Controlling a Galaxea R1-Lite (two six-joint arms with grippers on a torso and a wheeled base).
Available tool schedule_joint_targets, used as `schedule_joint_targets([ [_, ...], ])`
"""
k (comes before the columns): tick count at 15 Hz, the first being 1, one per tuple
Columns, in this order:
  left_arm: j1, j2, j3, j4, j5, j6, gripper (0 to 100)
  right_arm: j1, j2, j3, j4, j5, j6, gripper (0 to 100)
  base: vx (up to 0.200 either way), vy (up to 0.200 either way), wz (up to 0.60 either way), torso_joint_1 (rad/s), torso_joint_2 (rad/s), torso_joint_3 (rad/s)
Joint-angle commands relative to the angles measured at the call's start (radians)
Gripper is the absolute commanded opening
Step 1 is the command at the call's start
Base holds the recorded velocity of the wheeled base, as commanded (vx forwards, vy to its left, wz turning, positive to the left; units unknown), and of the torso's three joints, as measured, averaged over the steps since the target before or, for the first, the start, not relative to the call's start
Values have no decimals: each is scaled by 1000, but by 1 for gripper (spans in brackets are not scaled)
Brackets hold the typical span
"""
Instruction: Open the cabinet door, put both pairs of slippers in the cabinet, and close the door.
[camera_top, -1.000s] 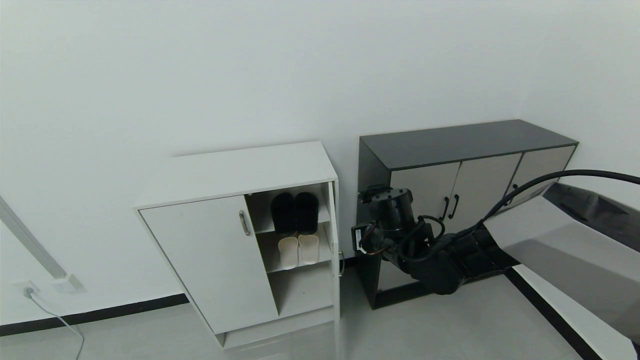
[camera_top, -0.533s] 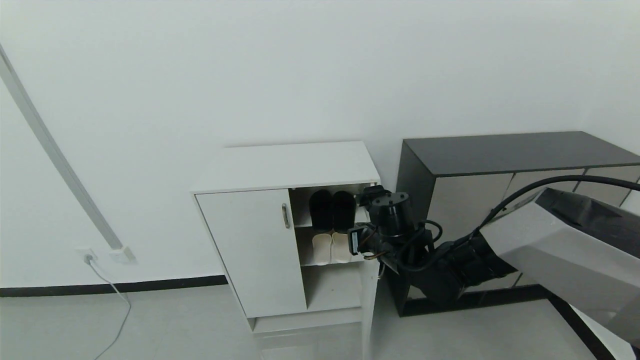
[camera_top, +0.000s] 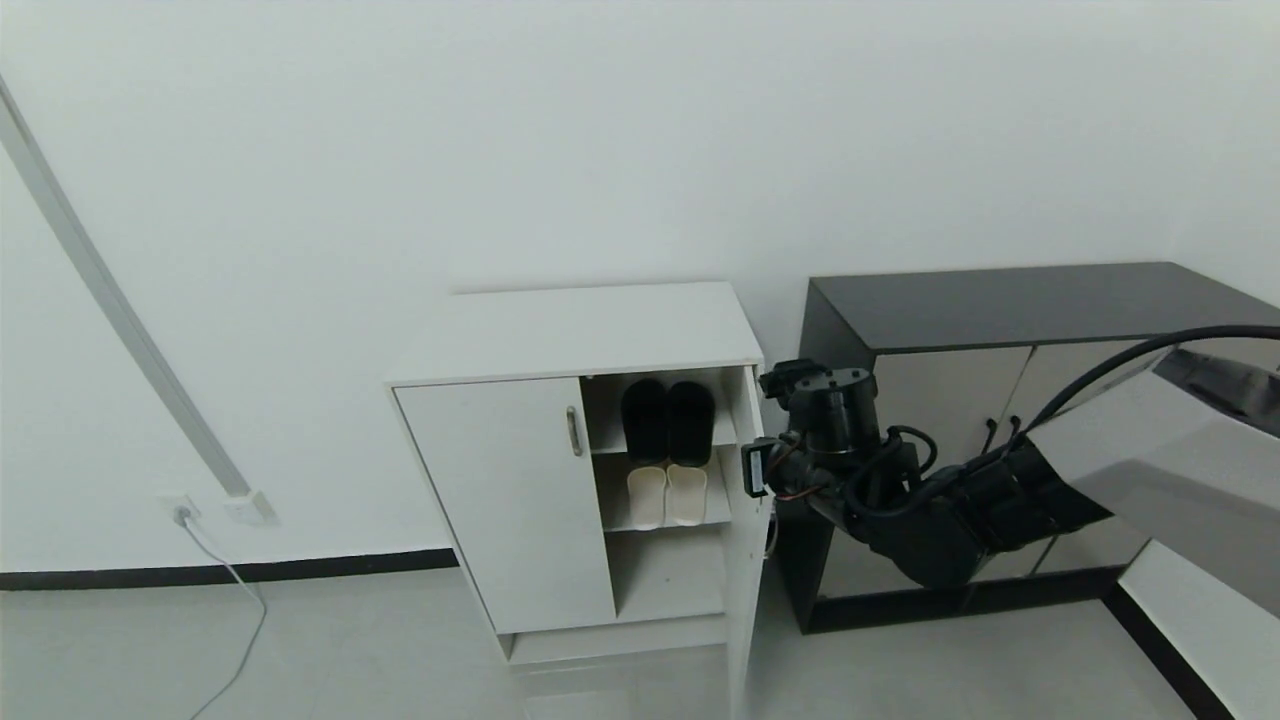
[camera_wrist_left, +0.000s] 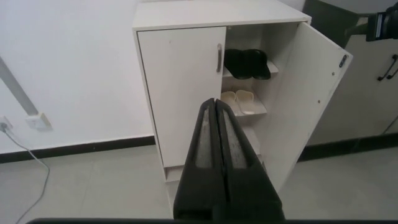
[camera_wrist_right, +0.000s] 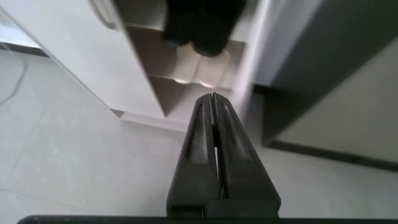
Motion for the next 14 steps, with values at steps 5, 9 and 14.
schedule_joint_targets([
  [5,0,1,-2,0,1,0,0,-41,-6,-9,76,-2,-2,0,80,0,0,-5,0,2],
  [9,0,1,0,0,1,0,0,-73,40,-38,95,-5,-5,0,0,0,0,0,0,0],
  [14,0,1,0,0,1,-1,0,-101,89,-44,95,-3,-34,0,0,0,0,0,0,0],
])
